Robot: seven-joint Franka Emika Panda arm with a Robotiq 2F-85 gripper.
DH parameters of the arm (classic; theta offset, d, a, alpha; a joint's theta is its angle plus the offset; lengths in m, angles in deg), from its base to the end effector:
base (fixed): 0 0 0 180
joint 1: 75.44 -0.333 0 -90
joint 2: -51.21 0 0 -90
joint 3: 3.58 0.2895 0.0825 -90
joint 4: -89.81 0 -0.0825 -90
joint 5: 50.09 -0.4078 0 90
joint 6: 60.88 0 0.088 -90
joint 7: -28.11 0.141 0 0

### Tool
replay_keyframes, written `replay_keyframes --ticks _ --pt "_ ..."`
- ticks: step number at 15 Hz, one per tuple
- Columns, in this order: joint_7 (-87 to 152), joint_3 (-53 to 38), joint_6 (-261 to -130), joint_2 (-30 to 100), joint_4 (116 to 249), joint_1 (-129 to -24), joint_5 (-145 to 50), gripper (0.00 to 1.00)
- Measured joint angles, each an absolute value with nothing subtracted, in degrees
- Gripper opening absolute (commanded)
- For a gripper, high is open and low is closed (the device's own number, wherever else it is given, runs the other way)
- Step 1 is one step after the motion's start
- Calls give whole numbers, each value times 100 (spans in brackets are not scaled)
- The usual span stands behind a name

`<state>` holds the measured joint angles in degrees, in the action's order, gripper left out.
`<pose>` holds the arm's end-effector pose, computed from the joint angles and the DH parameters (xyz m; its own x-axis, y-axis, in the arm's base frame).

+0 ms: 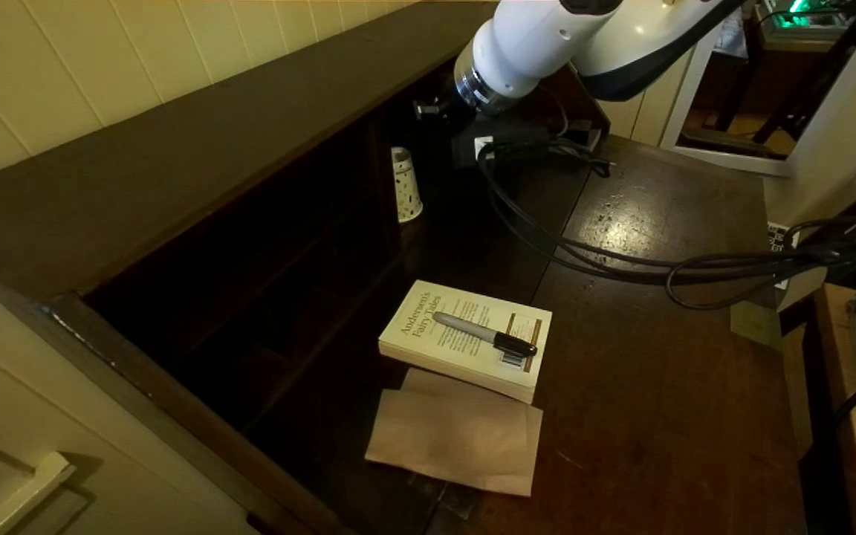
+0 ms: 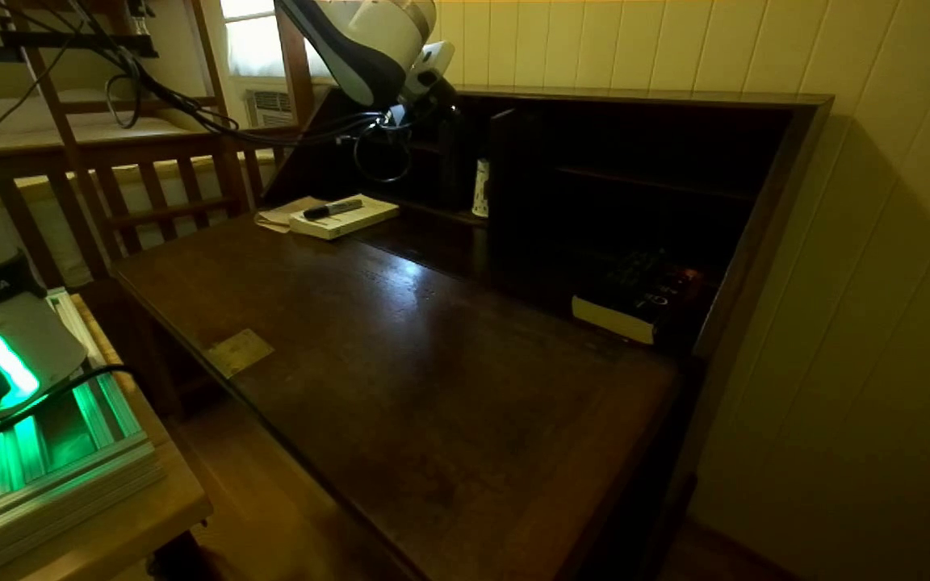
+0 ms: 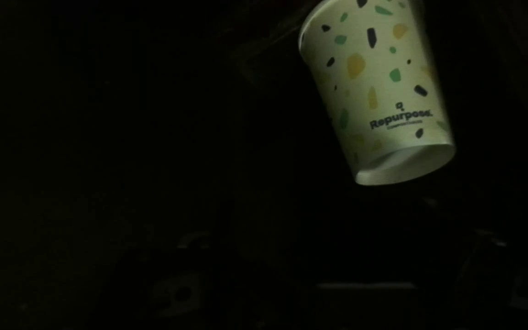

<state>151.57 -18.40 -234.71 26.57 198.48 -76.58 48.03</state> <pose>0.6501 -0.0800 0.2331 0.4800 -0.4608 0.7465 -0.5453 -0.8233 -0.1576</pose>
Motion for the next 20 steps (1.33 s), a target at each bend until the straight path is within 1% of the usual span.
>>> replay_keyframes --ticks 11,20 --pt "16831 -1641 -23476 2446 19600 -7607 6330 100" --pt "16884 -1639 -23475 2285 19607 -7556 6380 100"
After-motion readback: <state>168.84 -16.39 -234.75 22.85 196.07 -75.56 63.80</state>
